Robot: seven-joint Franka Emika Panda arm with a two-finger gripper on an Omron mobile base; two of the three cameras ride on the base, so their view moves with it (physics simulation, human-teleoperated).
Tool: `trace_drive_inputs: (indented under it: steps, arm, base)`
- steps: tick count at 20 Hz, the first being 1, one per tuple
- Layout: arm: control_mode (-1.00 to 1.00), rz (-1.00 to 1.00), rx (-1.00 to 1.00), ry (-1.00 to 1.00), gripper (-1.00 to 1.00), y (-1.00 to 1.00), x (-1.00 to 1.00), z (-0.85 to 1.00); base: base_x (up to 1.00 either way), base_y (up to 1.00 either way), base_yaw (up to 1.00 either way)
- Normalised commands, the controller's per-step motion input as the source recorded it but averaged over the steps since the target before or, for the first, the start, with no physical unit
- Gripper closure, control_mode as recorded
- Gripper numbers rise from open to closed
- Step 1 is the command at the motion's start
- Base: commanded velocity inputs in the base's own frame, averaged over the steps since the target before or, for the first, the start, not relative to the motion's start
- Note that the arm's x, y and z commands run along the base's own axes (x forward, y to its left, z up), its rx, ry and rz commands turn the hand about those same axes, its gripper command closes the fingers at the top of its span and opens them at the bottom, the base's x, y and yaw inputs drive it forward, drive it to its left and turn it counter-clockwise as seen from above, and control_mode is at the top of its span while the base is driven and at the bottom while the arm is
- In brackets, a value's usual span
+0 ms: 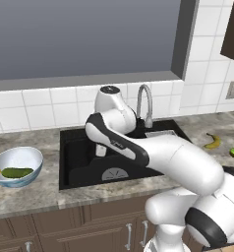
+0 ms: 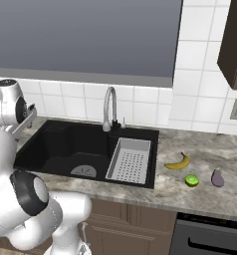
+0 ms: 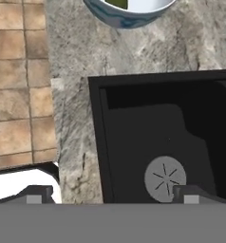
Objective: There is a mixed pile of frozen fruits and vegetables on the counter. Locate all the frozen vegetables and place the items in a bowl on the counter. Take all the frozen fruits and defrost them in a running sink.
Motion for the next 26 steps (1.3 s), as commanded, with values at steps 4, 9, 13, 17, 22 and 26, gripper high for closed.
trace_drive_inputs:
  steps: [4,9,13,17,22,26]
  arm:
    - [-1.00,-0.22,0.06,0.00,-1.00,-0.47,-0.07,0.10]
    - [-1.00,-0.22,0.05,0.00,-1.00,-0.43,-0.07,0.04]
    - [-1.00,-0.26,0.04,0.00,-1.00,-0.45,-0.01,0.00]
    - [-1.00,-0.29,0.05,0.02,-1.00,-0.47,-0.02,0.00]
    - [-1.00,-0.34,0.06,0.04,-1.00,-0.48,0.00,0.00]
    - [-1.00,-0.36,0.06,0.04,-1.00,-0.41,0.00,0.00]
  base:
    - [0.00,0.00,0.00]
    - [0.00,0.00,0.00]
    - [0.00,0.00,0.00]
    - [0.00,0.00,0.00]
    - [0.00,0.00,0.00]
    - [0.00,0.00,0.00]
